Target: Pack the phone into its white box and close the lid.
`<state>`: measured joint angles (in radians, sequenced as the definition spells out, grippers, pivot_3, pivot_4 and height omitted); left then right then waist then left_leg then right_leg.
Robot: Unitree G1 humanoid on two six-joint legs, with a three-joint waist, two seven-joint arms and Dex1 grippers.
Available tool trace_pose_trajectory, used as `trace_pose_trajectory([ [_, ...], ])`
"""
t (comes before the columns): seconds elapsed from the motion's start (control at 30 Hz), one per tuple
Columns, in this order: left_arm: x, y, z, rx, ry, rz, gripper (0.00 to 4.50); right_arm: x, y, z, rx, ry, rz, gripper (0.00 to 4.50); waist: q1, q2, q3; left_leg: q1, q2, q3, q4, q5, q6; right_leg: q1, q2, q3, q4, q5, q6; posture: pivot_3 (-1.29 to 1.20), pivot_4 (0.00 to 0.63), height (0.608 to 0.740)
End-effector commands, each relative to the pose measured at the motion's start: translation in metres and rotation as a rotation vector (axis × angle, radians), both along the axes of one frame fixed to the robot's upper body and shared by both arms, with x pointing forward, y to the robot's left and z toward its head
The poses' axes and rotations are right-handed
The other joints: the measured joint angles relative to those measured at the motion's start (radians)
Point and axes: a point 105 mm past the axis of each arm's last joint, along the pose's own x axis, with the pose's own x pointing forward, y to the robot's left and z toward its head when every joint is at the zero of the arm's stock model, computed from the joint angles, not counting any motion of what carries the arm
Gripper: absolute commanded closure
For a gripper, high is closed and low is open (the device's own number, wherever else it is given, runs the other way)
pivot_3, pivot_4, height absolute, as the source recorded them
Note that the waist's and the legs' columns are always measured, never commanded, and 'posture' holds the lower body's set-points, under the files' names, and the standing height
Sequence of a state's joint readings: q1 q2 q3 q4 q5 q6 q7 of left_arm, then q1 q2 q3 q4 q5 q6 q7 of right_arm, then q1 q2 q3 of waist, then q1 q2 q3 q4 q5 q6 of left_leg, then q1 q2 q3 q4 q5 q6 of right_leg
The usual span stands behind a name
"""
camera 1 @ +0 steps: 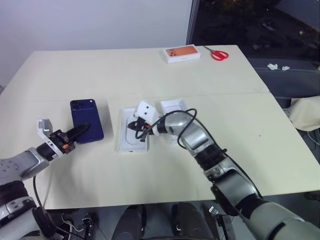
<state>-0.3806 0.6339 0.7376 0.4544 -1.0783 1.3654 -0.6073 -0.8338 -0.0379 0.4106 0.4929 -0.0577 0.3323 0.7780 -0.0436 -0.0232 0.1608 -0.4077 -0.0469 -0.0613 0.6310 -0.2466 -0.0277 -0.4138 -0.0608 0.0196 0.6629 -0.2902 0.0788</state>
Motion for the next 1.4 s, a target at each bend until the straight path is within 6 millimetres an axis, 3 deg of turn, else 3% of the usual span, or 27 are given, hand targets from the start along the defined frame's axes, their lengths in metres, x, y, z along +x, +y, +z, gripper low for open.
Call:
trace_pose_trajectory([
  [0.03,-0.001,-0.007,0.018,0.006,-0.080,-0.038,4.50,0.003,0.010,0.005,-0.047,-0.115,0.014,4.44,-0.001,0.000,0.000,0.000,0.000,0.000,0.000,0.000,0.000,0.000,0.000,0.000,0.000,0.000,0.000,0.00,0.150,0.740],
  [0.2,0.000,-0.015,0.022,0.036,-0.105,-0.058,4.50,-0.003,0.001,-0.023,-0.252,-0.218,0.088,4.44,-0.001,0.000,0.000,0.000,0.000,0.000,0.000,0.000,0.000,0.000,0.000,0.000,0.000,0.000,0.000,0.00,0.150,0.740],
  [0.33,0.002,-0.025,0.027,0.051,-0.132,-0.085,4.50,-0.005,0.001,-0.024,-0.269,-0.221,0.104,4.44,-0.001,0.000,0.000,0.000,0.000,0.000,0.000,0.001,-0.003,0.000,0.000,0.000,0.001,0.000,0.000,0.00,0.150,0.740],
  [0.43,0.003,-0.034,0.030,0.048,-0.143,-0.110,4.50,-0.006,0.005,-0.019,-0.242,-0.213,0.104,4.44,-0.001,0.000,0.000,0.000,0.000,0.000,0.000,0.003,-0.006,0.000,0.000,0.000,0.001,0.000,0.000,0.00,0.150,0.740],
  [0.63,0.001,-0.063,0.030,0.042,-0.152,-0.198,4.50,0.004,0.004,0.024,-0.047,-0.211,0.038,4.44,0.001,-0.001,0.000,0.000,0.000,0.000,0.001,0.003,-0.006,0.001,0.000,0.000,0.001,0.000,0.000,0.00,0.150,0.740],
  [0.73,0.004,-0.083,0.032,0.038,-0.163,-0.236,4.50,0.021,-0.028,0.047,-0.007,-0.212,-0.051,4.44,0.001,-0.001,0.000,0.000,0.000,0.000,0.001,0.003,-0.006,0.000,0.000,0.000,0.001,0.000,0.000,0.00,0.150,0.740],
  [0.83,0.005,-0.093,0.032,0.026,-0.161,-0.255,4.50,0.023,-0.049,0.048,-0.034,-0.198,-0.069,4.44,0.011,-0.001,0.000,0.000,-0.001,0.000,0.002,0.003,-0.005,0.001,0.000,-0.001,0.000,0.000,0.000,0.00,0.150,0.740],
  [0.93,0.008,-0.112,0.020,0.052,-0.125,-0.279,4.50,0.024,-0.087,0.056,-0.094,-0.220,-0.097,4.44,0.008,0.000,0.000,0.000,-0.001,0.000,0.002,0.002,-0.004,0.001,0.000,0.000,0.000,0.000,0.000,0.00,0.150,0.740],
  [1.0,0.010,-0.117,0.012,0.066,-0.095,-0.278,4.50,0.025,-0.100,0.060,-0.108,-0.216,-0.120,4.44,0.008,-0.001,0.000,0.000,-0.001,0.000,0.001,0.002,-0.004,0.001,0.000,0.000,0.000,0.000,0.000,0.00,0.150,0.740],
  [1.13,0.013,-0.123,-0.008,0.132,-0.014,-0.274,4.50,0.036,-0.132,0.050,-0.123,-0.183,-0.229,4.44,-0.001,-0.001,0.000,0.000,-0.001,0.001,0.001,0.002,-0.004,0.001,0.000,0.000,0.001,0.000,0.000,0.00,0.150,0.740],
  [1.2,0.013,-0.125,-0.010,0.141,-0.009,-0.279,4.50,0.038,-0.134,0.045,-0.126,-0.182,-0.253,4.44,-0.001,-0.001,0.000,0.000,0.000,0.001,0.001,0.002,-0.004,0.001,0.001,0.000,0.001,0.000,0.000,0.00,0.150,0.740],
  [1.27,0.014,-0.125,-0.009,0.141,-0.013,-0.277,3.50,0.037,-0.131,0.045,-0.100,-0.170,-0.257,4.50,0.000,-0.001,0.000,0.000,0.000,0.001,0.001,0.002,-0.004,0.001,0.001,0.000,0.001,0.000,0.000,0.00,0.150,0.740],
  [1.3,0.014,-0.124,-0.009,0.142,-0.016,-0.274,3.26,0.037,-0.131,0.044,-0.101,-0.172,-0.259,4.50,0.001,-0.001,0.000,0.000,0.000,0.001,0.001,0.003,-0.004,0.001,0.001,0.000,0.001,0.000,0.000,0.00,0.150,0.740],
  [1.4,0.016,-0.121,-0.010,0.146,-0.013,-0.256,1.72,0.040,-0.138,0.041,-0.110,-0.170,-0.284,4.50,0.004,-0.001,0.000,0.000,0.000,0.001,0.001,0.003,-0.006,0.001,0.001,0.000,0.001,0.000,0.000,0.00,0.150,0.740],
])
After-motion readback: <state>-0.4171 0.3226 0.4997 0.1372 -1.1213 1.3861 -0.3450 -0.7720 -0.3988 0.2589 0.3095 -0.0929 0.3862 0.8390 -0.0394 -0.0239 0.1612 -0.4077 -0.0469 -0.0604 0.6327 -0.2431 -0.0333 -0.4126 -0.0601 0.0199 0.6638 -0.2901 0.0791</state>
